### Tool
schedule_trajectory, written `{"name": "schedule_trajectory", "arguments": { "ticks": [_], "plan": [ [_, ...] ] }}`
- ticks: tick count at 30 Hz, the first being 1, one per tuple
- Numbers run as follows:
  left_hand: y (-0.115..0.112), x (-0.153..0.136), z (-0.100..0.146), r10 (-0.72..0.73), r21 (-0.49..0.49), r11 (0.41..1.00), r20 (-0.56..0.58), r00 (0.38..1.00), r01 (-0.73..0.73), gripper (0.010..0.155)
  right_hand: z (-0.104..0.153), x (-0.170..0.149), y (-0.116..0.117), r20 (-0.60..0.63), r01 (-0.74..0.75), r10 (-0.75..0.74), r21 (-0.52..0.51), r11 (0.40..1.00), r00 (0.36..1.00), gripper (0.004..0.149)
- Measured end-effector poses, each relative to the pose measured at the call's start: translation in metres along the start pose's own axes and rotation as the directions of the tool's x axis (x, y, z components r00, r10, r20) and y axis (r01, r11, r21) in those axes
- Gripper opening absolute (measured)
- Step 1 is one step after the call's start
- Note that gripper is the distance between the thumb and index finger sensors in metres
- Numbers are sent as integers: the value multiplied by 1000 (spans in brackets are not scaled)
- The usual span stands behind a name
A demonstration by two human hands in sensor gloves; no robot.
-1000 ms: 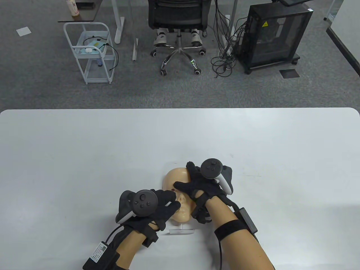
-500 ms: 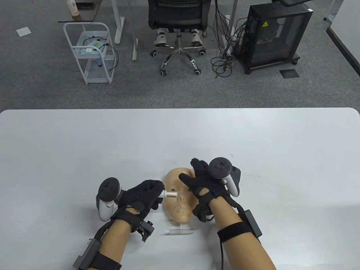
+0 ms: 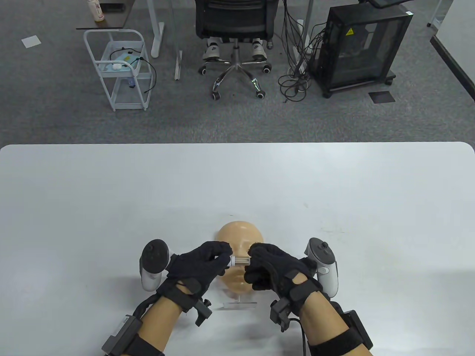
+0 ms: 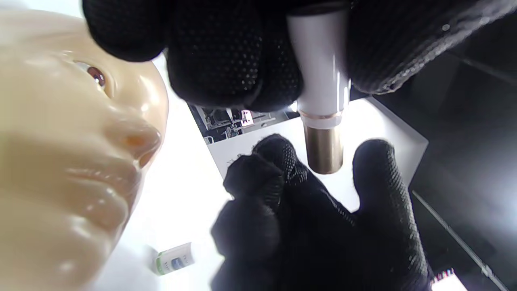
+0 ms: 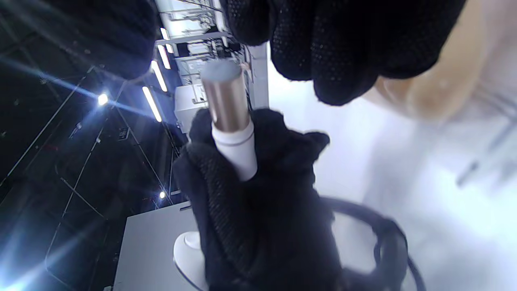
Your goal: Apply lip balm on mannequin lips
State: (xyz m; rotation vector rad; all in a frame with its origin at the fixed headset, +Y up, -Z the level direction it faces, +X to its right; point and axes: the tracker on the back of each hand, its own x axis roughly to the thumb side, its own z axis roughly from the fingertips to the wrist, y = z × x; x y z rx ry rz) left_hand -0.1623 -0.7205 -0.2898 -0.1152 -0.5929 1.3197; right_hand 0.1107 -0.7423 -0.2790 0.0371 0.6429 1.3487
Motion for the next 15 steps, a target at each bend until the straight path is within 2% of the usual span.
{"name": "schedule_trajectory", "arguments": {
  "ticks": [4, 8, 12, 15],
  "plan": [
    [-8, 1, -2, -42, -38, 998, 33, 999, 43, 48, -3, -5, 7, -35, 26, -25, 36, 999, 999, 71],
    [-12, 1, -2, -68, -43, 997, 40, 997, 70, 49, -3, -7, 10, -45, 15, -14, 20, 1000, 999, 61],
    [-15, -1, -2, -1, -24, 1000, -3, 1000, 1, 50, -1, 2, 9, 101, -67, 72, -49, 997, 992, 55],
    [-16, -7, 0, 202, -6, 979, -78, 976, -203, 49, 7, 20, 16, 299, -244, 266, -109, 964, 916, 53]
  ]
}}
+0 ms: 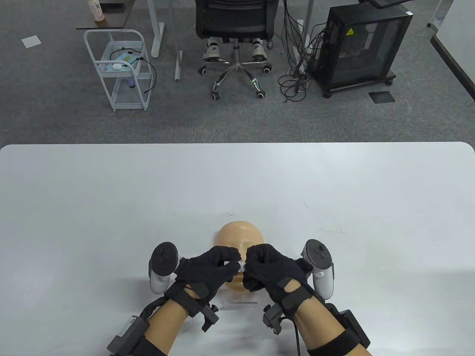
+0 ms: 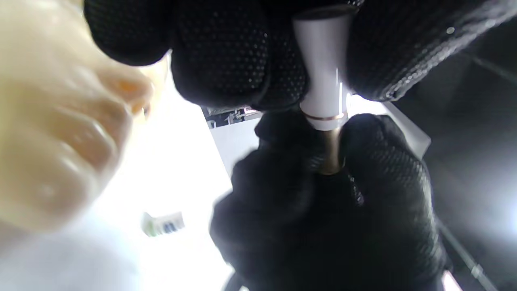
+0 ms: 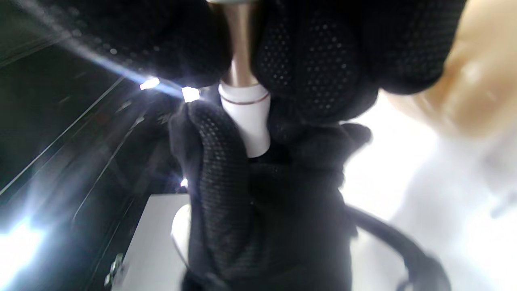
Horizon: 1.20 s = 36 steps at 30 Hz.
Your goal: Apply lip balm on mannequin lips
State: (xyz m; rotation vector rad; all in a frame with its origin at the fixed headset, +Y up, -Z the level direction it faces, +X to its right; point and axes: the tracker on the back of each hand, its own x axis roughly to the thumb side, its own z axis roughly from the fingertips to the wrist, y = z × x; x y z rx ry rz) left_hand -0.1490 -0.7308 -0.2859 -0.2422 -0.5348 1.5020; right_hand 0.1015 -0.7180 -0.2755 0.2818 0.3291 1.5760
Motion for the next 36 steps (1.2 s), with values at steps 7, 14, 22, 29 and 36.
{"name": "schedule_trajectory", "arguments": {
  "ticks": [7, 14, 22, 29, 36],
  "plan": [
    [0, -6, 7, 245, 1, 968, -205, 948, -250, 46, 31, 54, 33, 615, -743, 756, -394, 541, 224, 49],
    [7, -10, 10, 268, 68, 963, -240, 933, -259, 47, 34, 55, 33, 594, -744, 764, -385, 546, 253, 50],
    [27, -10, 11, 88, 185, 981, -183, 979, -53, 48, 37, 53, -92, -48, -771, 852, -455, 445, 521, 59],
    [34, -20, 10, 88, 210, 977, -206, 975, -44, 48, -1, -11, -100, -341, -900, 847, 4, 436, 409, 77],
    [35, -19, 11, 76, 210, 977, -207, 975, -32, 48, -16, -29, -97, -385, -904, 856, 111, 413, 344, 67]
  ]
}}
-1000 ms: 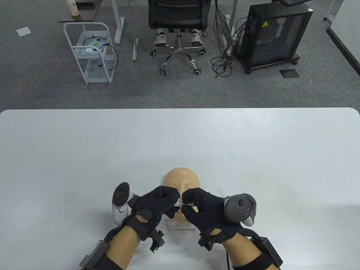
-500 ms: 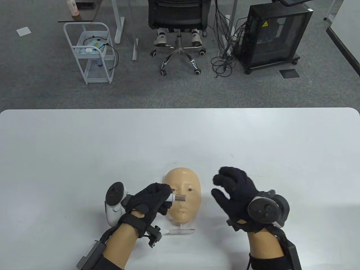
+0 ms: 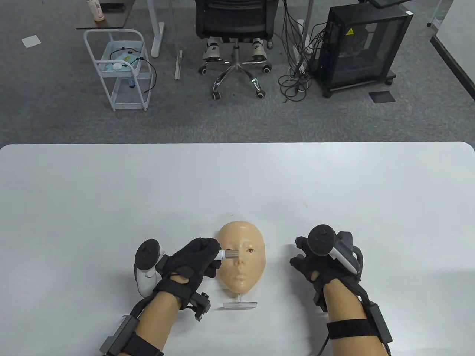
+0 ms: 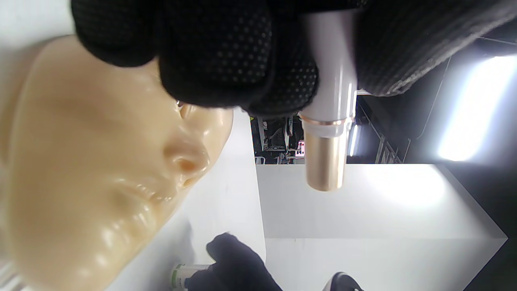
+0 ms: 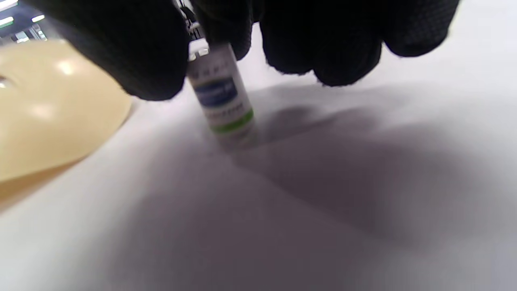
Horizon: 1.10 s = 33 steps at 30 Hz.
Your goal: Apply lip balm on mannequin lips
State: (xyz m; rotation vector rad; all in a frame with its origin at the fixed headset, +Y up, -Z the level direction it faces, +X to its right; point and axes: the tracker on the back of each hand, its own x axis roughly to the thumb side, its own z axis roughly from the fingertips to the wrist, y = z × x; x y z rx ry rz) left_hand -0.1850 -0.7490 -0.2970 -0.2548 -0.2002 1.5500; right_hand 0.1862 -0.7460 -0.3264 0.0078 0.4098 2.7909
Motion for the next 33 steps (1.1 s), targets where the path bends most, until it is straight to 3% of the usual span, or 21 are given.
{"name": "schedule_trajectory", "arguments": {
  "ticks": [6, 8, 10, 13, 15, 17, 22, 25, 32, 33],
  "plan": [
    [-2, 0, 0, 1, -6, 1000, -3, 1000, -1, 49, -4, -1, 2, -13, -5, 6, 9, 1000, 1000, 55],
    [-2, 0, 0, -2, -7, 1000, -1, 1000, 2, 49, 2, 2, -7, 36, 81, -79, -61, 995, 996, 56],
    [-3, 1, 1, 1, -11, 1000, 9, 1000, -1, 48, 12, 7, -15, 141, 270, -252, -128, 954, 958, 56],
    [-8, 4, 0, 3, -34, 999, 40, 999, -2, 49, 27, 22, -22, 369, 571, -521, -34, 820, 770, 56],
    [-14, 6, 1, -4, -55, 998, 60, 998, 7, 49, 37, 39, -22, 457, 723, -679, 104, 683, 575, 57],
    [-18, 7, 2, -10, -71, 997, 73, 997, 15, 49, 42, 50, -19, 468, 746, -722, 176, 642, 510, 57],
    [-27, 10, 4, -10, -101, 995, 93, 996, 19, 49, 45, 62, -10, 466, 725, -722, 218, 654, 511, 57],
    [-28, 10, 4, -10, -103, 994, 99, 995, 21, 49, 44, 64, -7, 444, 741, -757, 259, 620, 479, 57],
    [-36, 12, 3, -38, -164, 985, 118, 992, 57, 48, 46, 76, 0, 476, 726, -742, 268, 633, 471, 56],
    [-37, 14, 4, -61, -134, 988, 130, 990, 78, 48, 47, 77, 0, 486, 729, -734, 250, 637, 474, 56]
  ]
}}
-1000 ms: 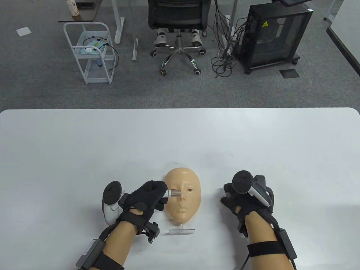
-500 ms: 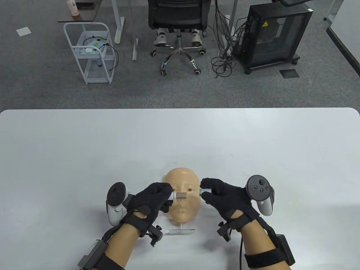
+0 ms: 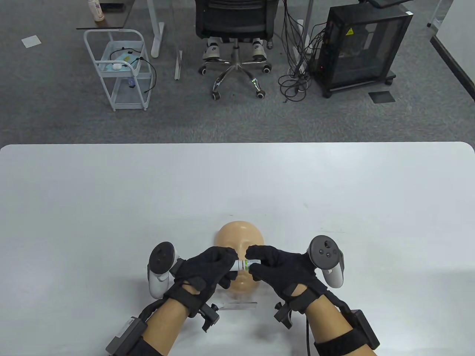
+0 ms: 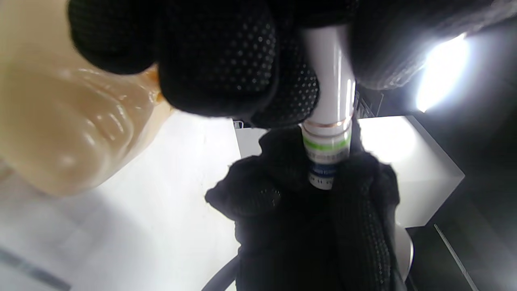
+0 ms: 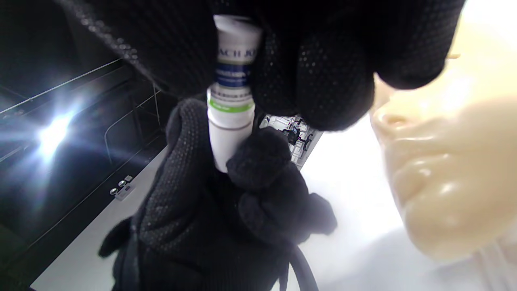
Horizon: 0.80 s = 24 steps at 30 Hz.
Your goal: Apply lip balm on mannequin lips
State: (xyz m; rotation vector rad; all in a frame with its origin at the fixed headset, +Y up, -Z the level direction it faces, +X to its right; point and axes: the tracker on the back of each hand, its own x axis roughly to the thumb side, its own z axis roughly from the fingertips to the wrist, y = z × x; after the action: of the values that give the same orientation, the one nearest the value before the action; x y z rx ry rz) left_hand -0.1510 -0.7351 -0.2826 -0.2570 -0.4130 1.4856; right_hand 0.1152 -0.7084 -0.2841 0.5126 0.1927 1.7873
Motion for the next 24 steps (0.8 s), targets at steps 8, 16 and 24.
{"name": "schedule_trajectory", "arguments": {
  "ticks": [8, 16, 24],
  "plan": [
    [-6, -3, -2, 21, -12, 1000, -3, 1000, -21, 49, -1, 1, -2, 12, -10, 10, -4, 1000, 1000, 56],
    [7, 13, 1, -233, 9, 972, 90, 968, 233, 59, 4, 7, -21, 13, -31, 32, -102, 994, 999, 52],
    [49, 26, 3, -769, 13, 639, 2, 639, 769, 81, 22, 15, -76, -318, -659, 582, -252, 709, 748, 48]
  ]
}}
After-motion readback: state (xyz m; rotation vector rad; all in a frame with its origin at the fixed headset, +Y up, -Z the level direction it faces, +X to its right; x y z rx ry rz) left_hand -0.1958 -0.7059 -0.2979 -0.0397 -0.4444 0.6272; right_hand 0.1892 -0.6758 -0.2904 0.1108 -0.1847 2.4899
